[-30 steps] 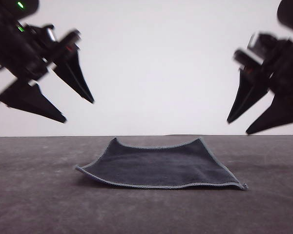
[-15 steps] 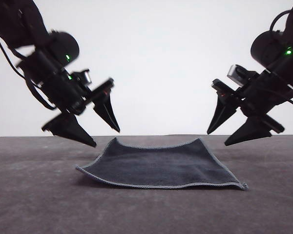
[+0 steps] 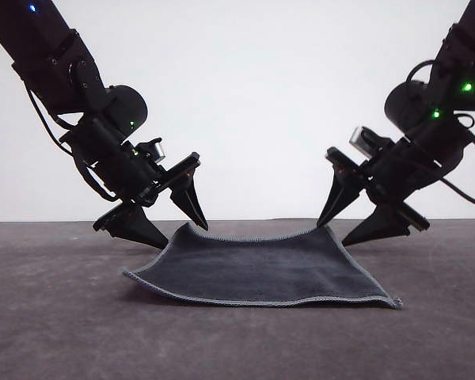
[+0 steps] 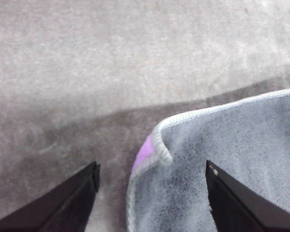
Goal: Fold clothes
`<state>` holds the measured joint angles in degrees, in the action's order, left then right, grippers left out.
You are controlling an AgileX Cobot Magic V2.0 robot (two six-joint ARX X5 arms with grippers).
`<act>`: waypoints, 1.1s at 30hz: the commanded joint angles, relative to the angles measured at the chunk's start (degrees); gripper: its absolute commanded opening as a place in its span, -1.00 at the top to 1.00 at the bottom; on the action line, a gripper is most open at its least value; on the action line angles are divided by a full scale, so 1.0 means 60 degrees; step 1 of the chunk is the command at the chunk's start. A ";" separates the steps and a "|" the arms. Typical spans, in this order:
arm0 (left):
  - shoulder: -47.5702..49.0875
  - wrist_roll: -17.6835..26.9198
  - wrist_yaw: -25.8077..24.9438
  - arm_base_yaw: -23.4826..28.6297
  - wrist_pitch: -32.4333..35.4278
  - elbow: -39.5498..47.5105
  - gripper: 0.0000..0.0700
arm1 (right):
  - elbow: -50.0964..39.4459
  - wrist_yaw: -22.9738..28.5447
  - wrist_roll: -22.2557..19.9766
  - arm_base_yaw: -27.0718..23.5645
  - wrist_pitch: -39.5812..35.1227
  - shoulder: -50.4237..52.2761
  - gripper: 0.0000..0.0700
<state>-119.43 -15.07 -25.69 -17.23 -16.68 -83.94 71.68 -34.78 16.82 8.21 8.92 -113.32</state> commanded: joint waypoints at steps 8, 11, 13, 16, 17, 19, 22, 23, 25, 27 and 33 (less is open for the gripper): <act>-0.0388 0.0001 -0.0753 -0.0106 0.0171 -0.0186 -0.22 | 0.0383 -0.0308 0.0135 0.0080 -0.0269 -0.0550 0.07; -0.0388 -0.0033 -0.0974 -0.0106 0.0423 -0.0186 -0.22 | 0.0383 -0.0311 0.0262 0.0119 -0.0520 -0.0550 0.13; -0.0388 -0.0087 -0.0973 -0.0106 0.0507 -0.0186 -0.21 | 0.0383 -0.0311 0.0365 0.0120 -0.0554 -0.0550 0.21; -0.0388 -0.0104 -0.0972 -0.0106 0.0513 -0.0186 -0.21 | 0.0383 -0.0311 0.0375 0.0125 -0.0552 -0.0550 0.25; -0.0388 -0.0099 -0.0970 -0.0106 0.0515 -0.0186 -0.21 | 0.0383 -0.0311 0.0375 0.0139 -0.0561 -0.0550 0.28; -0.0388 -0.0098 -0.0961 -0.0106 0.0519 -0.0186 -0.21 | 0.0383 -0.0307 0.0374 0.0157 -0.0570 -0.0550 0.36; -0.0388 -0.0090 -0.0937 -0.0098 0.0519 -0.0186 -0.01 | 0.0383 -0.0304 0.0371 0.0168 -0.0572 -0.0550 0.52; -0.0388 -0.0079 -0.0937 -0.0086 0.0519 -0.0186 0.12 | 0.0383 -0.0295 0.0371 0.0180 -0.0576 -0.0550 0.55; -0.0388 -0.0070 -0.0937 -0.0071 0.0518 -0.0186 0.43 | 0.0383 -0.0251 0.0373 0.0182 -0.0588 -0.0550 0.64; -0.0388 -0.0073 -0.0937 -0.0062 0.0511 -0.0186 0.76 | 0.0383 -0.0198 0.0379 0.0182 -0.0590 -0.0550 0.80; -0.0388 -0.0075 -0.0937 -0.0038 0.0508 -0.0186 1.00 | 0.0383 -0.0209 0.0379 0.0182 -0.0636 -0.0550 1.00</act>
<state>-120.16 -15.73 -31.27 -17.44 -13.91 -83.94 72.73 -36.03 18.48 9.02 5.56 -115.26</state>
